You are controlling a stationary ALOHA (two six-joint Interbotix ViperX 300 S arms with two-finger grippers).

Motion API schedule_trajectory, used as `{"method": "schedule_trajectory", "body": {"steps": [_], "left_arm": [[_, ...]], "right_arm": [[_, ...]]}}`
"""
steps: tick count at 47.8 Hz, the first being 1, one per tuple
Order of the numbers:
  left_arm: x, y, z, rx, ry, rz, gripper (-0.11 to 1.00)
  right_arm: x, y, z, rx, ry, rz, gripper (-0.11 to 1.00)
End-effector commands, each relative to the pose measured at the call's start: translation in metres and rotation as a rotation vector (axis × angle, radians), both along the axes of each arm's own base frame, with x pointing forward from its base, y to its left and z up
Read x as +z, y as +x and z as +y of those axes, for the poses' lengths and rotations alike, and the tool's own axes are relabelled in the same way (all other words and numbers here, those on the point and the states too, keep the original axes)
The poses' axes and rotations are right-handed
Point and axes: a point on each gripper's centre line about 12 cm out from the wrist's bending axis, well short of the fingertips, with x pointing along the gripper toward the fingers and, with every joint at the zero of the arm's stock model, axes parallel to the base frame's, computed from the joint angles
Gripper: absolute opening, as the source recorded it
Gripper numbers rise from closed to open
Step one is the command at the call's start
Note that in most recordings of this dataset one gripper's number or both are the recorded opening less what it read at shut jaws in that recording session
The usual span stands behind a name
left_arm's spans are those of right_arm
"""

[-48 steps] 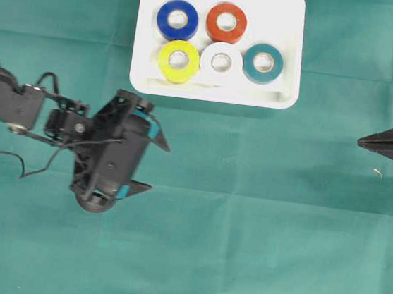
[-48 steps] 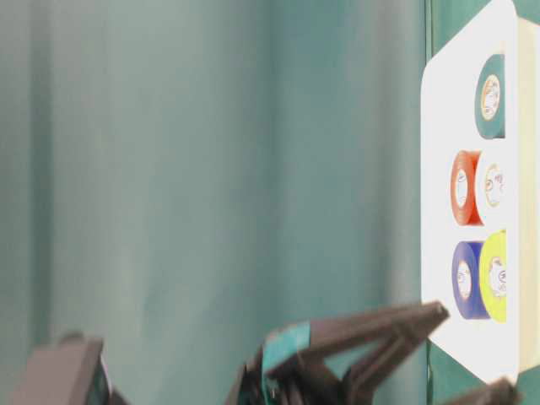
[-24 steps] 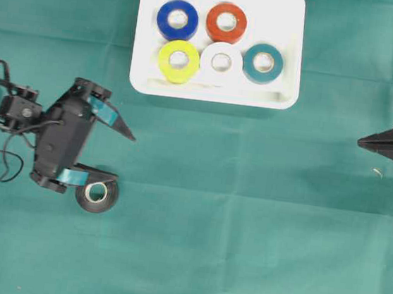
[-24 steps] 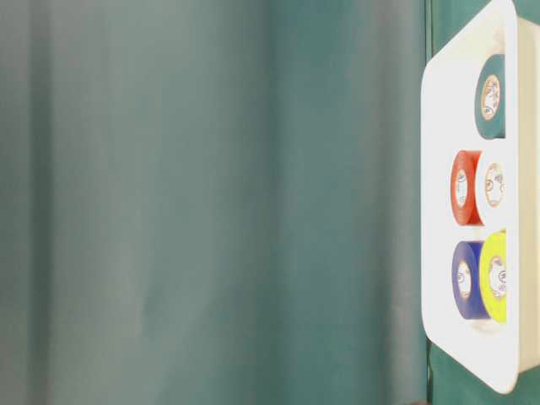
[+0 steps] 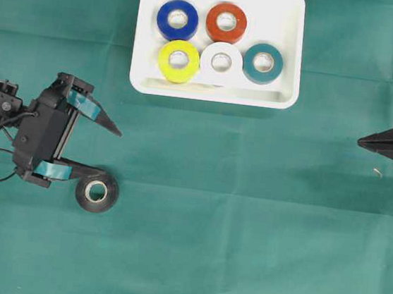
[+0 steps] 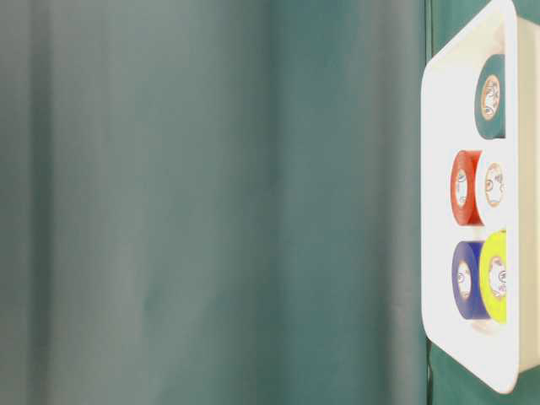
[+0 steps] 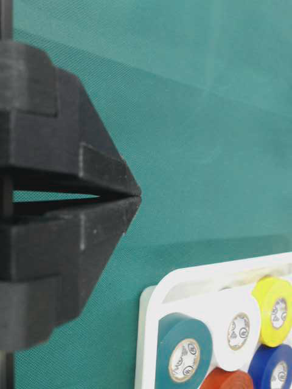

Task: Put the tape into the white case with the left arm.
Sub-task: 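Move the left gripper down to the black roll and grasp it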

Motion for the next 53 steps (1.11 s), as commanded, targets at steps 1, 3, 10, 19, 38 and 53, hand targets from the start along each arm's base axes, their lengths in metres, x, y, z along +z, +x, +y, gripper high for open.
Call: {"method": "schedule_trajectory", "body": {"steps": [1, 3, 10, 19, 38, 53], "left_arm": [[0.006, 0.005, -0.002, -0.002, -0.008, -0.020, 0.84], [0.005, 0.006, -0.002, -0.003, -0.005, -0.016, 0.84], [0.003, 0.007, -0.003, -0.003, -0.006, -0.010, 0.84], [0.002, 0.004, -0.014, -0.044, -0.003, -0.004, 0.84], [-0.001, -0.008, -0.041, -0.148, -0.003, 0.004, 0.84], [-0.021, -0.006, -0.043, -0.151, 0.015, 0.072, 0.84]], "right_arm": [[0.003, 0.002, 0.000, 0.001, -0.001, -0.008, -0.09], [0.004, 0.002, 0.000, 0.000, -0.001, -0.009, -0.09], [0.004, 0.002, 0.000, 0.000, -0.001, -0.009, -0.09], [0.004, 0.002, 0.000, 0.000, -0.001, -0.009, -0.09], [0.004, 0.002, 0.000, 0.001, -0.001, -0.009, -0.09], [0.003, 0.002, 0.000, -0.001, -0.001, -0.006, -0.09]]}}
